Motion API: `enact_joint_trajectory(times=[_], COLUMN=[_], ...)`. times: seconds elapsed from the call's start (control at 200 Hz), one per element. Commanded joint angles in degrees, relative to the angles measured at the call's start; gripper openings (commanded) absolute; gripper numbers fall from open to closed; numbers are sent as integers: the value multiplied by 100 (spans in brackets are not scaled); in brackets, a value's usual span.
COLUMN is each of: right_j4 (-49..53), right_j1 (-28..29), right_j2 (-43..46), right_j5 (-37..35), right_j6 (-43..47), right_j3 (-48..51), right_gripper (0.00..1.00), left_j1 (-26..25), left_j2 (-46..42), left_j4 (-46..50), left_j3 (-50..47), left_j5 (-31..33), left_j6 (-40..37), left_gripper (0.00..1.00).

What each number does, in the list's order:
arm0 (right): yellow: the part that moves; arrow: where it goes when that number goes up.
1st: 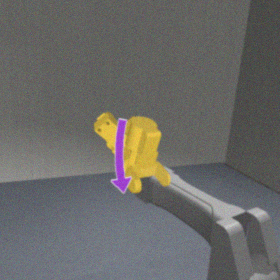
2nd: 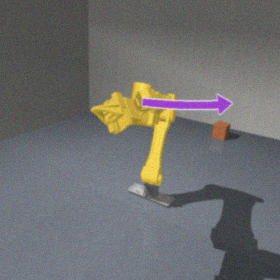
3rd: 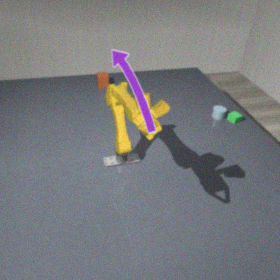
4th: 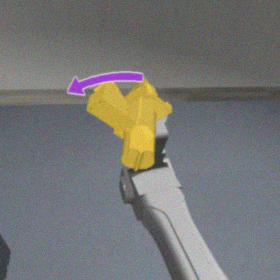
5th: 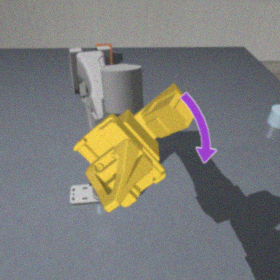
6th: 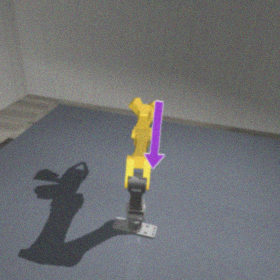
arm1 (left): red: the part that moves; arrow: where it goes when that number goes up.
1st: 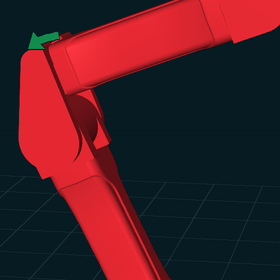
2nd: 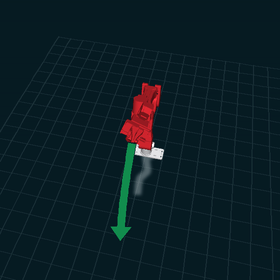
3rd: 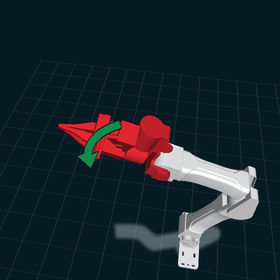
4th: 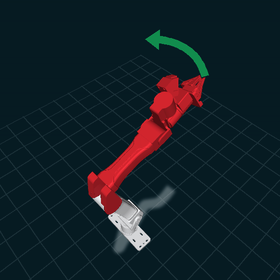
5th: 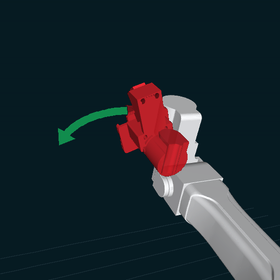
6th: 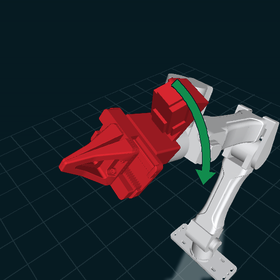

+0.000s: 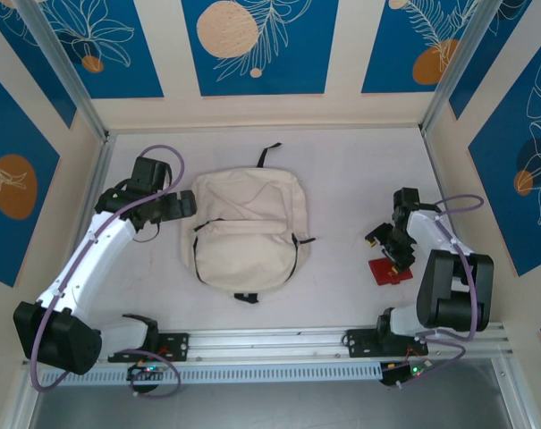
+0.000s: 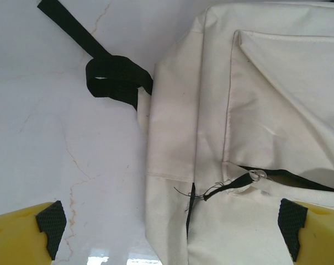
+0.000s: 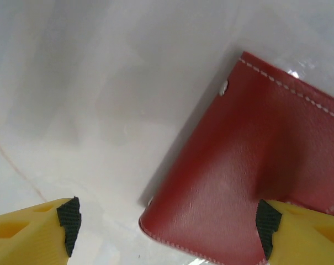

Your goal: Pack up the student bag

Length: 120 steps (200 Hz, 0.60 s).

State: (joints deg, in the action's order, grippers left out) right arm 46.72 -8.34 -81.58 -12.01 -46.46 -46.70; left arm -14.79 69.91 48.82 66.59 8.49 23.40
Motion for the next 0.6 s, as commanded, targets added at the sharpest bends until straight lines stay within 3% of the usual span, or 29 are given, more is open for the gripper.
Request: enact_joint_trajectory(times=[0.0,0.26,0.595], right_j4=[-280,-842,-1022], right_j1=[-23,778,2565], right_j2=[-253,-495,-1104], right_j5=[189,1033,1344], right_j6=[105,225,72], right_j3=[-112,-56,-640], right_gripper=[83,75,67], left_j1=[71,72,81], left_j2=[-87,-48,-21], left_j4=[-68,-127,-210], left_j3=[-70,-132,-199], left_j5=[-228,-356,-326], left_j6=[-64,-4,16], left_gripper=[100,100,100])
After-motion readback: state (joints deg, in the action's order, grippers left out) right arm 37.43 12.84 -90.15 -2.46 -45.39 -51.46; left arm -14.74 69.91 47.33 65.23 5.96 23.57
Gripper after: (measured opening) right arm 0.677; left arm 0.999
